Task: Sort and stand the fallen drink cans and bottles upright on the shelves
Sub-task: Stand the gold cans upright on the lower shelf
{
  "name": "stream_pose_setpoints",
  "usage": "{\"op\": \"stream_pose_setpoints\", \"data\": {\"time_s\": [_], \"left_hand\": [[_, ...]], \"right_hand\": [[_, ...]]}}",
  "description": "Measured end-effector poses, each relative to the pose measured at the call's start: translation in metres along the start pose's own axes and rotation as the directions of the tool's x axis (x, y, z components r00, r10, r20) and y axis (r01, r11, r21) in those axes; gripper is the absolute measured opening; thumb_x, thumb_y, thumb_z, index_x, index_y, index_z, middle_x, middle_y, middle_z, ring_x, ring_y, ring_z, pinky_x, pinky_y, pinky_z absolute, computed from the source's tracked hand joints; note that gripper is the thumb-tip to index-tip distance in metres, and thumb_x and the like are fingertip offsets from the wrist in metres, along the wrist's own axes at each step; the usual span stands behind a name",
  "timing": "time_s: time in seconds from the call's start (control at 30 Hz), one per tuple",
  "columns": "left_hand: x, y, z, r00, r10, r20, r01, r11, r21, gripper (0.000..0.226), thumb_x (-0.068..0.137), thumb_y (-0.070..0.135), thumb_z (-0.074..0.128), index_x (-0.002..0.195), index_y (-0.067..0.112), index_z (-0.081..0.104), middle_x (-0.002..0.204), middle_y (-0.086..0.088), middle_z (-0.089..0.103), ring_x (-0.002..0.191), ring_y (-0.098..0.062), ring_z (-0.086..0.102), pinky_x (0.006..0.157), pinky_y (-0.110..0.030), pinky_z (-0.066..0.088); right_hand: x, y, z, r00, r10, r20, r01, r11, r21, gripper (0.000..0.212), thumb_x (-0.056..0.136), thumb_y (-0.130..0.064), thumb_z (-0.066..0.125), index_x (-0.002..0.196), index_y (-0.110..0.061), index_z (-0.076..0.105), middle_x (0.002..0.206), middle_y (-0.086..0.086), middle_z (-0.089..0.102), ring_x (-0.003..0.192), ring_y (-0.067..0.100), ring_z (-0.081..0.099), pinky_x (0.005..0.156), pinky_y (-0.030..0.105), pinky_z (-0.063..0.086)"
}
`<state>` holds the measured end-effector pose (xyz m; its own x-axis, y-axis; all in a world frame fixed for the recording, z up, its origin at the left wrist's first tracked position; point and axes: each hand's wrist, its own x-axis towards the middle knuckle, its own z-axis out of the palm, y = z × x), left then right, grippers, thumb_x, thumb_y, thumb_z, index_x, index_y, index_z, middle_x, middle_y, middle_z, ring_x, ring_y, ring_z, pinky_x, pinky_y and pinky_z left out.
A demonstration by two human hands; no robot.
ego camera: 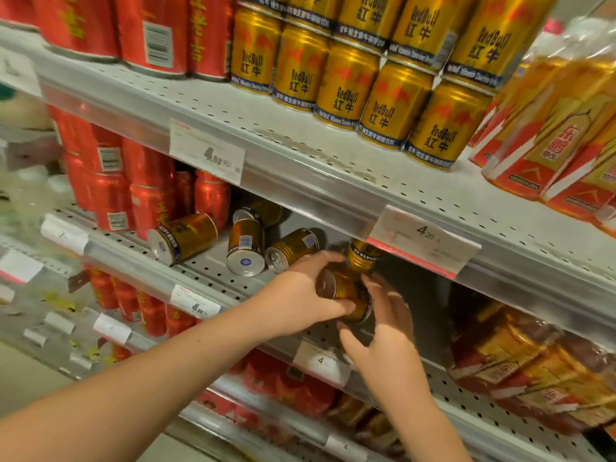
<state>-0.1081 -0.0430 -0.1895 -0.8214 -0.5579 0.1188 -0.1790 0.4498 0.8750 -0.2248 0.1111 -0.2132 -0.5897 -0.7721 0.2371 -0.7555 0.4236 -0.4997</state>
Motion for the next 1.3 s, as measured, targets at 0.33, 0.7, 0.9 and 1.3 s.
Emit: {"op": "stream_pose_setpoints", "data": {"time_s": [0.33,0.7,0.9,1.3], "left_hand": [[0.017,-0.006,-0.022,1.0,0.008,-0.007,-0.008,1.0,0.011,0.076,0.073,0.045,0.085,0.135,0.047,0.041,0.129,0.012,0.058,0.116,-0.006,0.06,0.099,-0.034,0.055],[0.038,-0.029,-0.061,0.993,0.111,-0.036,-0.093,0.94,0.327,0.05,0.093,0.058,0.058,0.138,0.036,0.053,0.127,0.013,0.059,0.124,-0.011,0.056,0.1,-0.025,0.041],[0.076,-0.035,-0.07,0.987,-0.14,0.083,-0.004,0.486,0.874,0.088,0.093,0.08,0.028,0.152,0.015,0.039,0.152,-0.012,0.048,0.14,-0.032,0.042,0.117,-0.043,0.027],[0.048,-0.032,-0.075,0.992,-0.085,-0.091,0.102,0.975,0.198,0.058,0.081,0.052,0.08,0.13,0.038,0.052,0.116,0.024,0.06,0.11,-0.008,0.058,0.091,-0.023,0.044]], "right_hand": [[0.02,-0.04,0.024,0.976,0.192,0.106,-0.21,0.956,0.204,0.071,0.081,-0.042,0.071,0.131,-0.059,0.024,0.13,-0.01,0.055,0.098,0.011,0.06,0.073,0.025,0.048],[0.025,-0.028,0.056,0.916,0.373,0.145,-0.4,0.847,0.351,0.075,0.075,-0.058,0.077,0.135,-0.055,0.032,0.131,-0.011,0.059,0.113,0.014,0.06,0.098,0.037,0.051],[0.033,-0.022,0.055,0.882,0.395,0.256,-0.465,0.816,0.343,0.071,0.073,-0.056,0.077,0.124,-0.059,0.026,0.133,-0.009,0.055,0.118,0.016,0.057,0.104,0.043,0.048],[0.042,-0.016,0.053,0.876,0.356,0.326,-0.469,0.787,0.4,0.092,0.075,-0.046,0.081,0.146,-0.05,0.023,0.142,-0.007,0.052,0.125,0.017,0.054,0.107,0.044,0.046]]}}
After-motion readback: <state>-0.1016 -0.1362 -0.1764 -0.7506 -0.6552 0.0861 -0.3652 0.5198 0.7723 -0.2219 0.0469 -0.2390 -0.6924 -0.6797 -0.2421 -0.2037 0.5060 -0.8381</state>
